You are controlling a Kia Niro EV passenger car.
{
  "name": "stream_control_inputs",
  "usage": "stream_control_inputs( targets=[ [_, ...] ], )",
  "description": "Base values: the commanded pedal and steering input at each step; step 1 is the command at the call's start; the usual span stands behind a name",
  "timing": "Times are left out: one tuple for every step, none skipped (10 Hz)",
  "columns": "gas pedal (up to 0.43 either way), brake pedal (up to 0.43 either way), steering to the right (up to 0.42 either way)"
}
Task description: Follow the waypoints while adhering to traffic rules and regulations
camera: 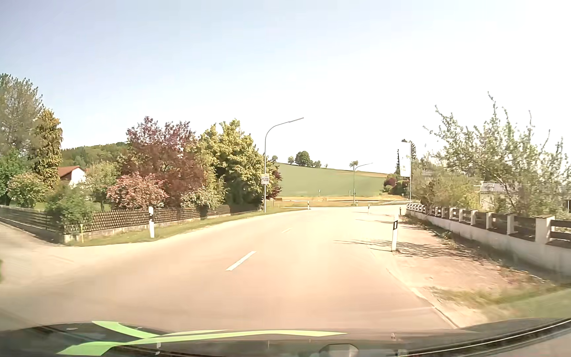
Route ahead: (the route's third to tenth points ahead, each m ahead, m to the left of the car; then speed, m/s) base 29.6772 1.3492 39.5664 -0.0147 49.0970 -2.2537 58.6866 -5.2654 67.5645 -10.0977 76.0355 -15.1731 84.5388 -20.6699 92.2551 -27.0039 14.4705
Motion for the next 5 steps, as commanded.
stream_control_inputs(
  targets=[
    [0.059,0.000,0.009],
    [0.059,0.000,0.015],
    [0.059,0.000,0.017],
    [0.000,0.000,0.018],
    [0.000,0.000,0.017]
  ],
)
